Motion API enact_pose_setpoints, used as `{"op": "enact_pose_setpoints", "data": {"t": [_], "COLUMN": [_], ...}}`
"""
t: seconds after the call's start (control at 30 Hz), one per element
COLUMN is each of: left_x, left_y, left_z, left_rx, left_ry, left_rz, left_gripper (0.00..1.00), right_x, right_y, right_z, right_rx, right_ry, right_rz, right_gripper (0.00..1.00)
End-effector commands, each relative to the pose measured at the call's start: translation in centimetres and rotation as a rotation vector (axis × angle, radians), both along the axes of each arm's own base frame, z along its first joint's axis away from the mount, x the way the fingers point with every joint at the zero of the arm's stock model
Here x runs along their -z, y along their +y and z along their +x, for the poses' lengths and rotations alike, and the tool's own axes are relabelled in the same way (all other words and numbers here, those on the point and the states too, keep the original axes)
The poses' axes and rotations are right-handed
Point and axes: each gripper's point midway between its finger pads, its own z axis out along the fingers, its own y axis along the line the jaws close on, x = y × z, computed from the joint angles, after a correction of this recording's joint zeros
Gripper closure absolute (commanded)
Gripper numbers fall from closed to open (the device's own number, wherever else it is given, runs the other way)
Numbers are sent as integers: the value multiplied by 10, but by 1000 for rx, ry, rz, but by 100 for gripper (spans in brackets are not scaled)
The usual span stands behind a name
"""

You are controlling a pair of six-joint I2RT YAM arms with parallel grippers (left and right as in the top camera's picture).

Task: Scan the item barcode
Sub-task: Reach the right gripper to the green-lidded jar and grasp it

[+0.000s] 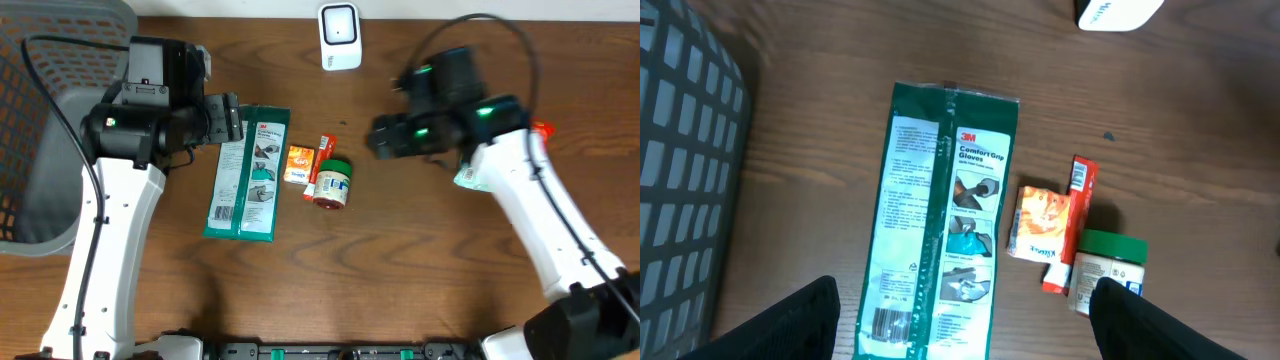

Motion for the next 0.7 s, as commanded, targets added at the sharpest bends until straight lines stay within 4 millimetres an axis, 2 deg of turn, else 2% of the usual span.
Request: {"op": "enact_pose_setpoints", "data": {"t": [0.0, 0.2, 0.23, 0.27, 0.33, 0.43, 0.57, 0.67], "left_x": [-4, -4, -4, -4, -4, -4, -4, -4], "left_y": [3, 3, 3, 3, 3, 3, 3, 3], "left_z": [1, 1, 1, 1, 1, 1, 1, 1], "left_rx": [-14, -14, -14, -14, -14, -14, -14, -14], "left_ry": [-9, -9, -9, -9, -9, -9, -9, -9], "left_rz": [5, 5, 5, 5, 5, 5, 5, 5], "left_gripper": [20, 20, 20, 20, 20, 20, 20, 20], "right_x": [9, 8, 7, 6, 4, 10, 28, 38], "right_y": [49, 91, 102, 109, 116, 115, 109, 106], "right_z": [-13, -21, -21, -21, -22, -26, -30, -21], "right_rx": [-31, -87, -109, -120, -133, -136, -40, 19], "right_ry": [31, -38, -61, -75, -91, -81, -10, -15], "right_rz": [22, -105, -93, -84, -72, -90, -85, -114], "right_gripper": [18, 18, 12, 1, 1, 1, 4, 4]}}
